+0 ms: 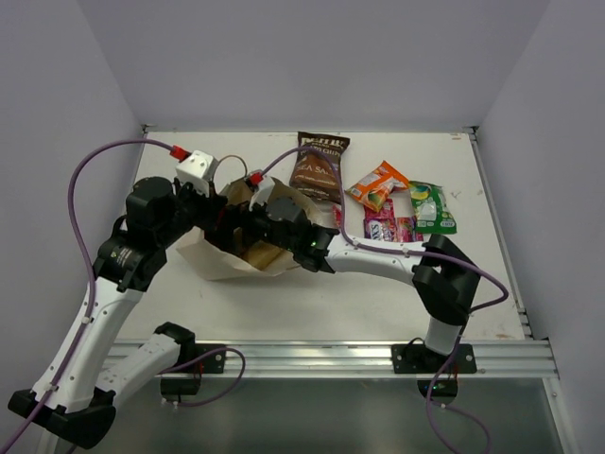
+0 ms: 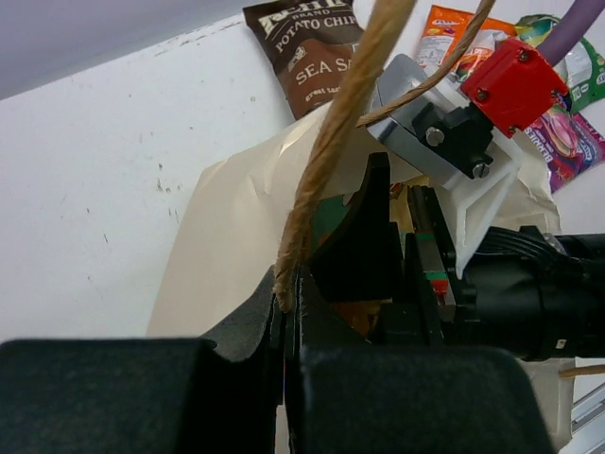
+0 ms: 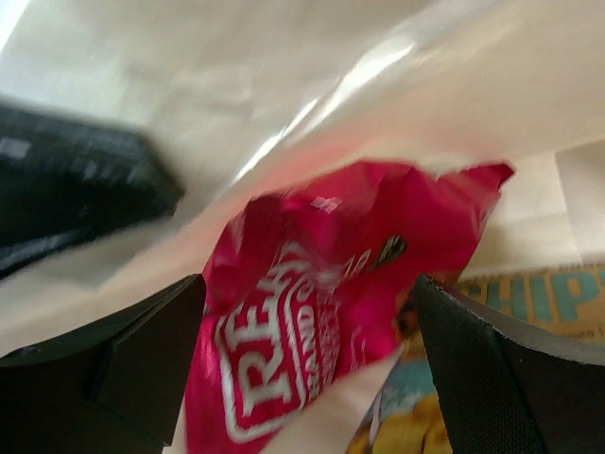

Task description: Take the snacks out of the paper bag

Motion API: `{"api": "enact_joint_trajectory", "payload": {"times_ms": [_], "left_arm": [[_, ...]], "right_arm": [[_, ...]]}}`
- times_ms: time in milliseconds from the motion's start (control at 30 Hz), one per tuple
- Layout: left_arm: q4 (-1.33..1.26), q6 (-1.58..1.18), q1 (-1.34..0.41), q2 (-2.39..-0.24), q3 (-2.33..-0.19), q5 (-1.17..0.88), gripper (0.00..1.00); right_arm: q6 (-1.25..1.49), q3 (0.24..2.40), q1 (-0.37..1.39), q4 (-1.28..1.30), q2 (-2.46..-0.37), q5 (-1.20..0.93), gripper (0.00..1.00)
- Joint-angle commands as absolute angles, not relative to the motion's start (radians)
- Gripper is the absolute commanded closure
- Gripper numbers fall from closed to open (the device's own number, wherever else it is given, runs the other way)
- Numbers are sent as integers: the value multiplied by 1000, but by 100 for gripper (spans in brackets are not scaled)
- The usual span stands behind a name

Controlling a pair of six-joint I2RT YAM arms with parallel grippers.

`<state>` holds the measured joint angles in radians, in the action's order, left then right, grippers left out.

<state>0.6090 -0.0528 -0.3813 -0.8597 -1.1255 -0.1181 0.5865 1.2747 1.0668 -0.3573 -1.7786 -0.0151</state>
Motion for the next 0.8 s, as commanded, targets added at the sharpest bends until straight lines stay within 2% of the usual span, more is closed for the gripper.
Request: {"api": "enact_joint_trajectory", "payload": {"times_ms": [0, 167, 267, 333, 367, 400, 467, 500, 567, 600, 767], "left_arm": [[537, -91, -387, -842, -1137, -115, 100], [526, -107, -387, -850, -1123, -141, 100], [522, -109, -387, -848, -1123, -146, 100], [522, -106, -387, -845, -1123, -147, 100], [522, -104, -387, -845, -1123, -146, 100], [522, -100, -387, -842, -1123, -144, 100], [526, -97, -387, -839, -1121, -134, 100], [528, -94, -387, -838, -1120, -129, 100], [534, -91, -387, -835, -1118, -117, 100], [532, -89, -387, -834, -1117, -111, 100], [545, -80, -387, -836, -1111, -66, 100]], "right_arm": [[647, 1298, 1068, -537, -1796, 60, 6], [641, 1322, 1068, -572, -1845, 77, 7], [627, 1344, 1068, -562, -1882, 87, 12], [627, 1347, 1068, -558, -1901, 97, 20], [626, 1344, 1068, -566, -1904, 97, 24], [618, 1336, 1068, -574, -1904, 100, 36], [605, 1306, 1068, -612, -1895, 103, 53], [594, 1295, 1068, -626, -1879, 103, 72], [554, 1266, 1068, -655, -1859, 91, 87], [539, 1256, 1066, -664, -1847, 84, 98], [441, 1197, 1068, -707, -1747, 35, 100]]}}
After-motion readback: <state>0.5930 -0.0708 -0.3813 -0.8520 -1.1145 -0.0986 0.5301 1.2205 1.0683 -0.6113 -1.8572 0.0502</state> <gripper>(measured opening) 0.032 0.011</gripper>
